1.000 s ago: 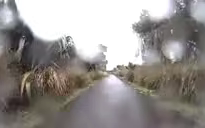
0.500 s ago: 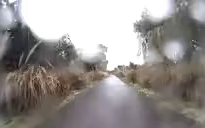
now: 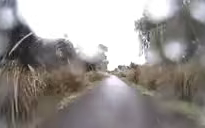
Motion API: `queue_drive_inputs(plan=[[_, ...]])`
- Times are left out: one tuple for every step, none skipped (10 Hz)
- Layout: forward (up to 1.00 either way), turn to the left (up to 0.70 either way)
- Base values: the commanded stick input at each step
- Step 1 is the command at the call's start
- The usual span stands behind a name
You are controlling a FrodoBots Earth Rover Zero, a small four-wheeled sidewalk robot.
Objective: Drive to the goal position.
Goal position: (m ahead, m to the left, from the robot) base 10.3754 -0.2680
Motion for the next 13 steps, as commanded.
queue_drive_inputs(plan=[[0.85, 0.00], [0.85, 0.00], [0.85, 0.00], [0.85, 0.00], [0.85, 0.00], [0.85, 0.00], [0.85, 0.00], [0.85, 0.00], [0.85, 0.00], [0.85, 0.00], [0.85, 0.00], [0.85, -0.01], [0.85, -0.11]])
